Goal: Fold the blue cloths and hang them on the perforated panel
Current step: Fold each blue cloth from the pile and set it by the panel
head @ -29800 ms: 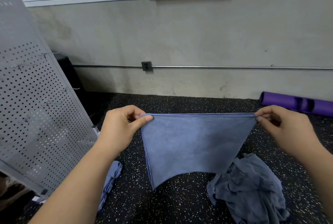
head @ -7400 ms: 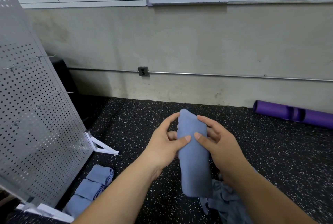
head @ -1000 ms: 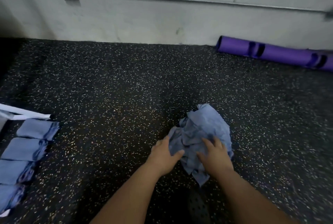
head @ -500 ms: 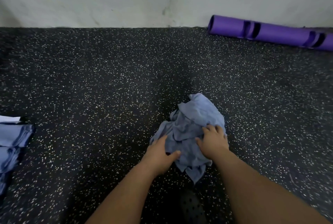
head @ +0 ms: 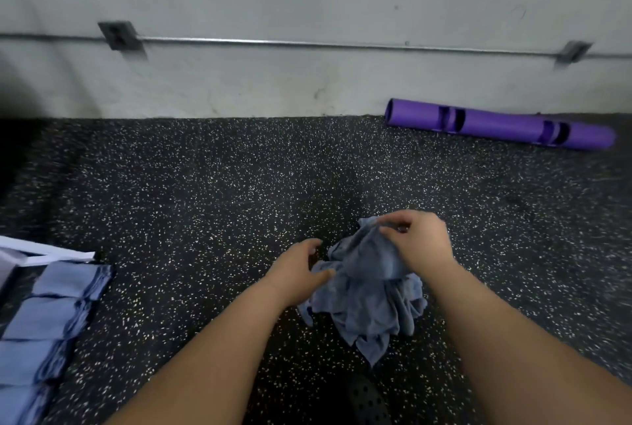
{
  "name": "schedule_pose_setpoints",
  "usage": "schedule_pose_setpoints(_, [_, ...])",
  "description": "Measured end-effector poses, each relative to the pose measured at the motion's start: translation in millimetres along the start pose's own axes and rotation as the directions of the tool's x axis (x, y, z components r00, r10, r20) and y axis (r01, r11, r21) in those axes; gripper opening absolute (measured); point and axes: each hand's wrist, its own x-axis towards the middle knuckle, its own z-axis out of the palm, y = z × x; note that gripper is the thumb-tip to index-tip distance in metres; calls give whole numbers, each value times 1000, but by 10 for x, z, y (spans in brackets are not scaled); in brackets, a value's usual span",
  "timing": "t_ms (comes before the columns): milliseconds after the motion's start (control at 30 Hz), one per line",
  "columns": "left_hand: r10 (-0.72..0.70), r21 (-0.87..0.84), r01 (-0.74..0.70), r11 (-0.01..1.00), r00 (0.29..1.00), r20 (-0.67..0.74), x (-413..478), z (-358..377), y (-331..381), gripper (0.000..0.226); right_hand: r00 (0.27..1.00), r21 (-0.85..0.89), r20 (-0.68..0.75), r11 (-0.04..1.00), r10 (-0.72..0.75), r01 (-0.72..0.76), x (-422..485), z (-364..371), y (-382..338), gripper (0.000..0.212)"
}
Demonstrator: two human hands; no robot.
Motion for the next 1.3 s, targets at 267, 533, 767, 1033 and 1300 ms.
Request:
schedule_pose_setpoints(267, [199, -25, -211, 977, 949, -246, -948, -656, 543, 62, 980, 373, -99, 907, -172, 197, -600, -872, -1223, 22])
schedule_pose_setpoints(533, [319, -147, -417, 897, 841, -437, -1898, -1193, 746, 20, 917, 534, -71, 762, -392, 366, -1241, -1329, -2223, 25])
schedule_pose_setpoints(767, [221, -308, -439, 844, 808, -546, -2424, -1422, 547, 11, 915, 598, -122, 707, -385, 377, -1465, -1218, -2555, 23])
schedule_pose_setpoints(1033, [-9, -552, -401, 731, 804, -595, -2475, -1433, 142, 17, 919, 581, 31, 755, -393, 303, -1540, -318, -2239, 36])
schedule_pose_setpoints(1300, [39, -462, -404, 790, 784, -619, -2204, -1708, 63, 15, 907, 486, 33, 800, -420, 353, -1374, -78, -2396, 32])
